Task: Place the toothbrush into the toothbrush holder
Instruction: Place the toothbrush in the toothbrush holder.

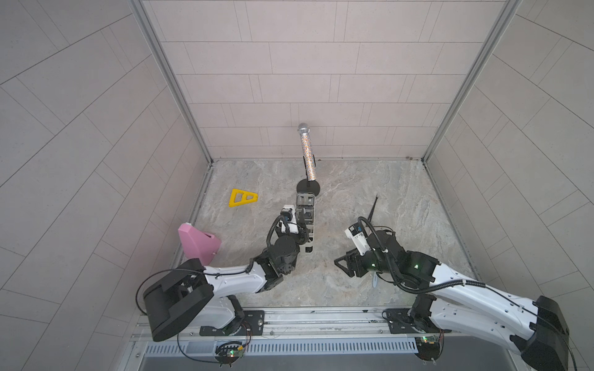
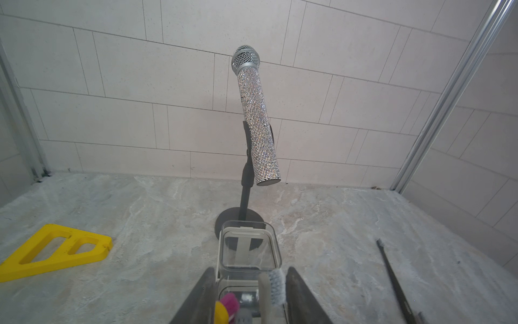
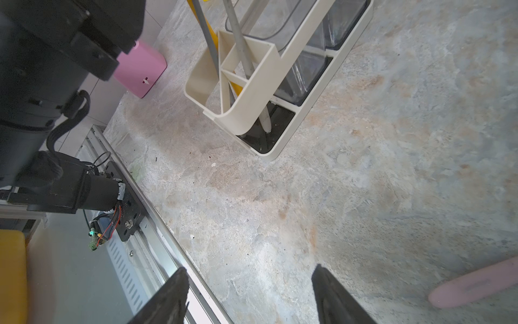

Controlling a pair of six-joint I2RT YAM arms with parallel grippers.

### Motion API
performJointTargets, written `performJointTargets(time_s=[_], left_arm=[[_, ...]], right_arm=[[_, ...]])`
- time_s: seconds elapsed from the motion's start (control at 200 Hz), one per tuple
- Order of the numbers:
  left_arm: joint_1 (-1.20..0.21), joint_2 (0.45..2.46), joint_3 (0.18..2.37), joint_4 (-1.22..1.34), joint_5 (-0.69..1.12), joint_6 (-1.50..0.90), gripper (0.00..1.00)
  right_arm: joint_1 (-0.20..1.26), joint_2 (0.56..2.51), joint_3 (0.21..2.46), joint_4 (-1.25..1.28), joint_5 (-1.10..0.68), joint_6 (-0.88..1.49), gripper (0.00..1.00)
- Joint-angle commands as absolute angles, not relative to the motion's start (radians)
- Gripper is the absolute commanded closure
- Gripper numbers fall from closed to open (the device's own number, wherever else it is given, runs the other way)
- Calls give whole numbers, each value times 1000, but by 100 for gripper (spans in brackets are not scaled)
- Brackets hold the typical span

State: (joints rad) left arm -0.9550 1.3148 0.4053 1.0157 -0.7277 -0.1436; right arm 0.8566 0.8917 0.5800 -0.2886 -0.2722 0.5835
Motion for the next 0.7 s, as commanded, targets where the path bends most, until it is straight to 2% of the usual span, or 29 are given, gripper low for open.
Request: performJointTargets(time_s=[0.0, 0.25, 0.365, 0.505, 0.696], left_arm=[[-950, 1294, 416, 988, -722, -147, 49], [-950, 1177, 457, 788, -689, -198, 31], [-952, 1086, 491, 638, -658, -237, 22], [-952, 979, 552, 403, -631, -307, 15], [-953, 910, 669, 73, -596, -403, 10]], right_arm=[[853, 875, 571, -285, -262, 588, 28], [832, 853, 604, -335, -251, 577, 27], [774, 846, 648, -409, -226, 567, 24], [588, 912, 723, -555, -188, 550, 20], [264, 1229, 870, -620, -218, 440, 19]])
